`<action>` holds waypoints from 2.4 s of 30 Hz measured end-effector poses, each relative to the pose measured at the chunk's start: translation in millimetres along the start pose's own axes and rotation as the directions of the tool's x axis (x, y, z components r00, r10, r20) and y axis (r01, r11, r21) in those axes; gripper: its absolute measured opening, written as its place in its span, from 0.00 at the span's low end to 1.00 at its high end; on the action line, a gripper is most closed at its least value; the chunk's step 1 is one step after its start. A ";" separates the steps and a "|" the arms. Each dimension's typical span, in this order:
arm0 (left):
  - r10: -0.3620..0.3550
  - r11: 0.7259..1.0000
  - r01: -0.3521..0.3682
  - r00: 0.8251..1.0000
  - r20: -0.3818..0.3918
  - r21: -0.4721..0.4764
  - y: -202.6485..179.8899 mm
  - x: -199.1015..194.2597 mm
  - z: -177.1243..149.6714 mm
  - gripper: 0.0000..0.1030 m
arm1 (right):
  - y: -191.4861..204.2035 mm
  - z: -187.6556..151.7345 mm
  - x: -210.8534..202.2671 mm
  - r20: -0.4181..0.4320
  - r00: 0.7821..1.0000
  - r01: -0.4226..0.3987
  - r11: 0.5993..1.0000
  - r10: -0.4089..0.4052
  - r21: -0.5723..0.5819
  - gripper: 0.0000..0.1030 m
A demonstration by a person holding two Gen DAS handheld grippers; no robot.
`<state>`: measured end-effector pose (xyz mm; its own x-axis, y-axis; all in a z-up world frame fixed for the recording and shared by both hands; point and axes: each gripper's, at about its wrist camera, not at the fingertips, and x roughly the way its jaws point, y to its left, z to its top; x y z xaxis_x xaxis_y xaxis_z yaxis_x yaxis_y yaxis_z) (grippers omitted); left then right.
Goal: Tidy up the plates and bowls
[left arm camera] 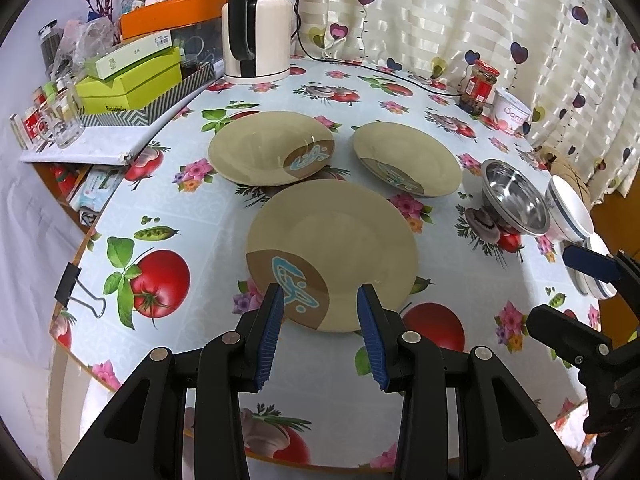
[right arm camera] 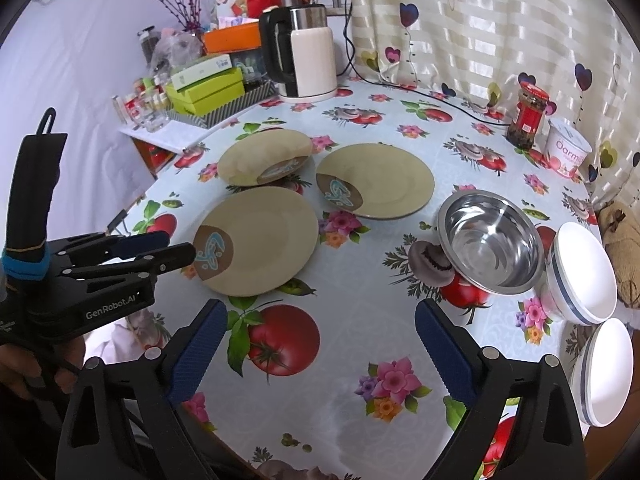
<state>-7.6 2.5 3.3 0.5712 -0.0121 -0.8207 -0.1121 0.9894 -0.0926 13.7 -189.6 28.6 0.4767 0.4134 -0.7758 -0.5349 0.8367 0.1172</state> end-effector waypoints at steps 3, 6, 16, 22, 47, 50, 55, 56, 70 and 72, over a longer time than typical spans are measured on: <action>0.000 1.000 0.000 1.000 0.001 -0.001 0.2 0.2 -0.1 0.38 | 0.0 0.2 0.0 -0.001 1.000 0.000 1.000 0.000 0.001 0.93; -0.002 1.000 0.002 1.000 0.000 0.000 0.2 0.0 0.0 0.38 | 1.0 -0.4 0.9 -0.004 1.000 -0.001 1.000 0.001 0.001 0.91; -0.002 1.000 0.002 1.000 0.005 -0.009 3.3 0.3 1.4 0.38 | 2.2 -2.2 4.2 -0.015 1.000 -0.006 1.000 0.006 -0.002 0.89; -0.011 1.000 0.011 1.000 0.009 -0.016 5.1 -1.2 2.2 0.38 | 2.5 -2.0 4.5 -0.015 1.000 -0.004 1.000 0.004 -0.002 0.89; -0.003 1.000 0.003 1.000 0.000 -0.015 3.1 4.1 0.6 0.38 | -2.1 3.0 8.6 -0.023 1.000 -0.021 1.000 0.021 0.005 0.89; -0.008 1.000 0.008 1.000 -0.001 -0.015 2.8 5.2 0.5 0.38 | -1.6 3.7 9.7 -0.023 0.999 -0.024 1.000 0.024 0.005 0.89; -0.008 1.000 0.008 1.000 -0.005 -0.014 1.3 8.4 1.4 0.38 | -0.4 5.5 13.3 -0.023 0.999 -0.035 0.999 0.035 0.007 0.89; -0.010 1.000 0.010 1.000 -0.005 -0.015 1.2 8.7 1.2 0.38 | -0.6 5.9 13.8 -0.024 0.999 -0.038 0.999 0.039 0.009 0.89; -0.031 0.999 0.030 0.999 -0.018 -0.020 -0.2 16.4 9.4 0.38 | -2.8 12.3 25.4 -0.055 0.997 -0.060 0.998 0.061 0.006 0.89; -0.035 0.999 0.035 0.999 -0.018 -0.023 1.3 16.9 10.9 0.38 | -3.3 13.1 26.1 -0.057 0.996 -0.062 0.998 0.062 0.010 0.89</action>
<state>10.8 5.2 -4.5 0.5598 -0.0497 -0.8271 -0.1111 0.9847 -0.1343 37.1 -176.8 16.1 0.4017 0.4434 -0.8012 -0.5565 0.8131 0.1710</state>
